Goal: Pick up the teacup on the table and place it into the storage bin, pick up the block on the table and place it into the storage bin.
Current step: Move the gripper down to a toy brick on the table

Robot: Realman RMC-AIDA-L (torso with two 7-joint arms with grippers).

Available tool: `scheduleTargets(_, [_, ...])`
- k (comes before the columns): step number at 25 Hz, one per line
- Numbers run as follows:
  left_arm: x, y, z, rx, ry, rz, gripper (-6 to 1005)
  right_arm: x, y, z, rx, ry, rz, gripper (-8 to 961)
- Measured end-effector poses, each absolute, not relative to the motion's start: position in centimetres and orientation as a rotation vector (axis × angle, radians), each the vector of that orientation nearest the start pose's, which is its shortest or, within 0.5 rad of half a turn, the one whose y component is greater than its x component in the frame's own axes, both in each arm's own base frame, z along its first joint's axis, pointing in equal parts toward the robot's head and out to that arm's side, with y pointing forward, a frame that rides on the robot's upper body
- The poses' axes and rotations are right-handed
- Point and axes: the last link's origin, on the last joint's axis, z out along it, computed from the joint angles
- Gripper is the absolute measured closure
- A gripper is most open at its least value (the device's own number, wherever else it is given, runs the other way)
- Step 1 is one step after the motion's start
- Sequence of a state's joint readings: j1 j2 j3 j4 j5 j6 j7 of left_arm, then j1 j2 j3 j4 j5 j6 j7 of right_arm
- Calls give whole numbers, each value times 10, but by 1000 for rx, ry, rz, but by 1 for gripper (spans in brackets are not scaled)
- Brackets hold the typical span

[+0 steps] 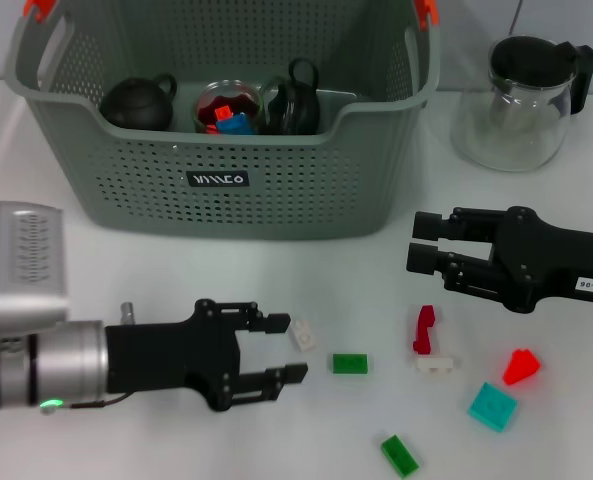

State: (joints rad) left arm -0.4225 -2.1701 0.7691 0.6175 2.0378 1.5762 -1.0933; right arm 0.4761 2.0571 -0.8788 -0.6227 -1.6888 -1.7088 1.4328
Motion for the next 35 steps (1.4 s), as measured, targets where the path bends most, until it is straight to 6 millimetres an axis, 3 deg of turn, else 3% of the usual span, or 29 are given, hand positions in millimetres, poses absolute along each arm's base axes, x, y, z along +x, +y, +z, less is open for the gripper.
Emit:
scheduleTargets(8, [-279,293,-87,-2739,-274,-566,408,234,308,2,-2780,645,1076,460])
scheduleTargets(15, [-283,302,-106,-2705,-302,-455,416,233,308,2,-2781,642,1077,460])
scheduleTargets(35, [-283,304,-114,-2710,-320,-407,428,232,309,2,-2784,637,1078,460])
